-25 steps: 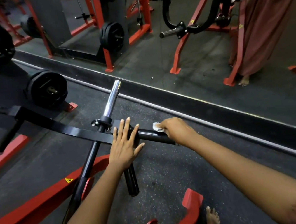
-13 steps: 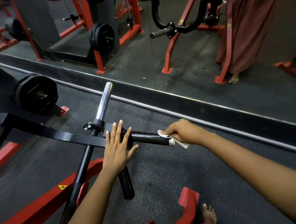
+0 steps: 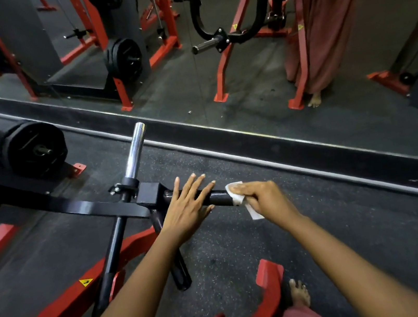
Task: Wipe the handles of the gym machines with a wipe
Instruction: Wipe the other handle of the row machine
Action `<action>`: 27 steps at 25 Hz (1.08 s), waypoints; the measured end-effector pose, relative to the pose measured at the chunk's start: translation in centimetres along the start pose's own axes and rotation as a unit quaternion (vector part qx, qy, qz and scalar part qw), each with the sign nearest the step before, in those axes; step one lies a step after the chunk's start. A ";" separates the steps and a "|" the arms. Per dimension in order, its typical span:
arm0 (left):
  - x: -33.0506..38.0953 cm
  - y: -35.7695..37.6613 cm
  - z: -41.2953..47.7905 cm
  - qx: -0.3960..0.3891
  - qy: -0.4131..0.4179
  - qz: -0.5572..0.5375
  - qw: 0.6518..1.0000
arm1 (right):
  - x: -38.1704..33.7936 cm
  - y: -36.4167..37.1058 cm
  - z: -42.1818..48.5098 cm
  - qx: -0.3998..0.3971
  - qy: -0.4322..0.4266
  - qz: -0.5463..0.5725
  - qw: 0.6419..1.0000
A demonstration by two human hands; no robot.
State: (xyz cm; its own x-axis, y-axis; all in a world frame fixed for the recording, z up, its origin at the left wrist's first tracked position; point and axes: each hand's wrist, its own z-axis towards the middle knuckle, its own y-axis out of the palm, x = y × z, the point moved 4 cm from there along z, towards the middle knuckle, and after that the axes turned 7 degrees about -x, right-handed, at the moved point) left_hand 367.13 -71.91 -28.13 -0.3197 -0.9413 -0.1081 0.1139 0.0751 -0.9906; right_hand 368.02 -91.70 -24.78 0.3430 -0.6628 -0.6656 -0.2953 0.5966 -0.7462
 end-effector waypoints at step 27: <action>-2.8 -0.2 -4.3 -0.017 -0.022 -0.051 0.998 | -5.5 11.3 -1.1 0.293 0.336 0.713 0.541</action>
State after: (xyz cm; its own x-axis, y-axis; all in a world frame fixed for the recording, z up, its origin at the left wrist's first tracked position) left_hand 363.94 -67.90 -28.04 -0.2863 -0.9581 -0.0026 0.0501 -0.0122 -0.9987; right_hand 361.82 -81.83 -29.53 -0.3214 0.7638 -0.5597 0.5686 0.6283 0.5309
